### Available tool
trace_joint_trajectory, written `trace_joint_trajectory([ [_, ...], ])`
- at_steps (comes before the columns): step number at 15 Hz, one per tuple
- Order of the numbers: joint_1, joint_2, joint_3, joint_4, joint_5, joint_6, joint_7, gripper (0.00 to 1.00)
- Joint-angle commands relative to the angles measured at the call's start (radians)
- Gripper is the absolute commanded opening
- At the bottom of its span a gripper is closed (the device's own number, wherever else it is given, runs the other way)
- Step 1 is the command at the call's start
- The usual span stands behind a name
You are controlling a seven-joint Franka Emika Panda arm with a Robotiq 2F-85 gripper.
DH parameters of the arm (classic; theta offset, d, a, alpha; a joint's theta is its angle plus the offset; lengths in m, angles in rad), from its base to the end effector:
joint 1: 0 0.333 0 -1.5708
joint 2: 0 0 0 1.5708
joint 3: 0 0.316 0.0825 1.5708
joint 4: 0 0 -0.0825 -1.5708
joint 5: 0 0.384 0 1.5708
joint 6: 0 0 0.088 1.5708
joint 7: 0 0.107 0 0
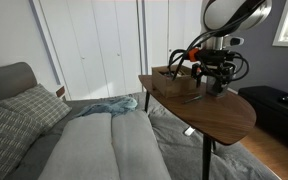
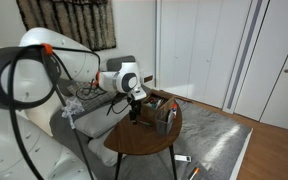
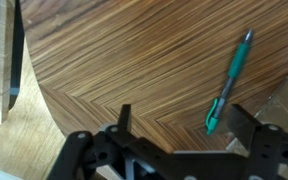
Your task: Put the green pen in the basket
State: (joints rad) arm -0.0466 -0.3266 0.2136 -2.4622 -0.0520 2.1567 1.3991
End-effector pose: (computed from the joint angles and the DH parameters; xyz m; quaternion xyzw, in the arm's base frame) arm 0.4303 0.0712 0.4148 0.8200 -0.5696 0.0438 0.0351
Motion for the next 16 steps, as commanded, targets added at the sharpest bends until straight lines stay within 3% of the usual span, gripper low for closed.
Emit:
trace_joint_trajectory([
  [1,0.012,0.100,0.016,0.053,-0.064,0.070,0.096,0.71],
  [4,0.028,0.147,0.008,0.062,-0.096,0.128,0.135,0.55],
  [6,0.035,0.174,0.002,0.065,-0.113,0.164,0.160,0.54],
  [10,0.051,0.227,-0.005,0.074,-0.132,0.206,0.193,0.59],
  [12,0.060,0.245,-0.010,0.078,-0.131,0.216,0.197,0.34],
  [16,0.075,0.253,-0.023,0.077,-0.133,0.223,0.215,0.08],
])
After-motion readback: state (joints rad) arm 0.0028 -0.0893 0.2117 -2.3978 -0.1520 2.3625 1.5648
